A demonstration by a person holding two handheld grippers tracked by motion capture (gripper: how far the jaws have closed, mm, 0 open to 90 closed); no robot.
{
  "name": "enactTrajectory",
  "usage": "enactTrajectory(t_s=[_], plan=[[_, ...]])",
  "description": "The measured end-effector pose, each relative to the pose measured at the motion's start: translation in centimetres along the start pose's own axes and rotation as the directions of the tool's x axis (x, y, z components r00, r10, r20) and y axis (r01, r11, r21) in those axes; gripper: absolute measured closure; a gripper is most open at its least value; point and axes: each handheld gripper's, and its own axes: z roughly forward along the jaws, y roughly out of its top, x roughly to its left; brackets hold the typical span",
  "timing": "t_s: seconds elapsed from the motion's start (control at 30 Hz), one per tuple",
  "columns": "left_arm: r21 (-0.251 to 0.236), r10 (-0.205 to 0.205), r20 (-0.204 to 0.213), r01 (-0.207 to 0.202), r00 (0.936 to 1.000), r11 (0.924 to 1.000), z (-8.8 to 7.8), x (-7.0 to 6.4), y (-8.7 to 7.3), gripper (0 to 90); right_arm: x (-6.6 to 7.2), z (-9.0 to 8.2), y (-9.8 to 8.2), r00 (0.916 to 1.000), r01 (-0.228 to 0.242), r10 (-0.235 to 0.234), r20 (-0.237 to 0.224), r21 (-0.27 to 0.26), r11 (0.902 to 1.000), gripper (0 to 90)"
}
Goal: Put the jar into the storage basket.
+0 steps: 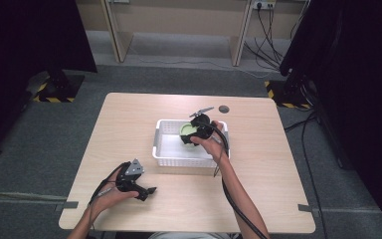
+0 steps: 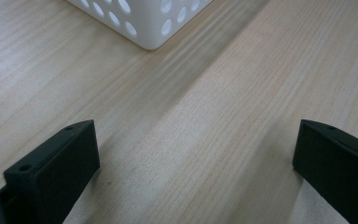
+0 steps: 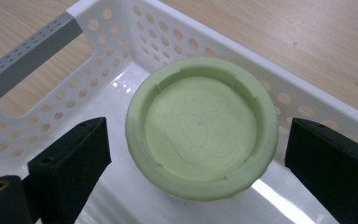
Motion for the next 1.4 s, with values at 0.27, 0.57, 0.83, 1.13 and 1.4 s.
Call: enactTrajectory(t_s=[0.27, 0.57, 0.83, 1.13, 1.4], plan=[[0.000, 0.000, 0.000, 0.000, 1.0000, 1.0000, 0.0, 0.0, 0.0, 0.0, 0.2, -1.2, -0.6, 0.9998, 0.012, -0.012, -0.017, -0.027, 0.9996, 6.9], [0.001, 0.001, 0.000, -0.001, 1.0000, 1.0000, 0.0, 0.0, 0.0, 0.0, 0.8, -2.5, -1.0, 0.9986, 0.035, -0.037, -0.037, -0.050, 0.9981, 6.8], [0.002, 0.003, 0.000, -0.003, 1.0000, 1.0000, 0.0, 0.0, 0.0, 0.0, 1.3, -3.7, -2.0, 0.9962, 0.057, -0.061, -0.061, -0.070, 0.9959, 6.7], [0.003, 0.004, 0.000, -0.004, 1.0000, 1.0000, 0.0, 0.0, 0.0, 0.0, 1.9, -4.8, -3.0, 0.9929, 0.075, -0.083, -0.085, -0.092, 0.9929, 6.6], [0.003, 0.004, 0.000, -0.004, 1.0000, 1.0000, 0.0, 0.0, 0.0, 0.0, 2.5, -6.1, -4.0, 0.9889, 0.094, -0.106, -0.104, -0.115, 0.9890, 6.5]])
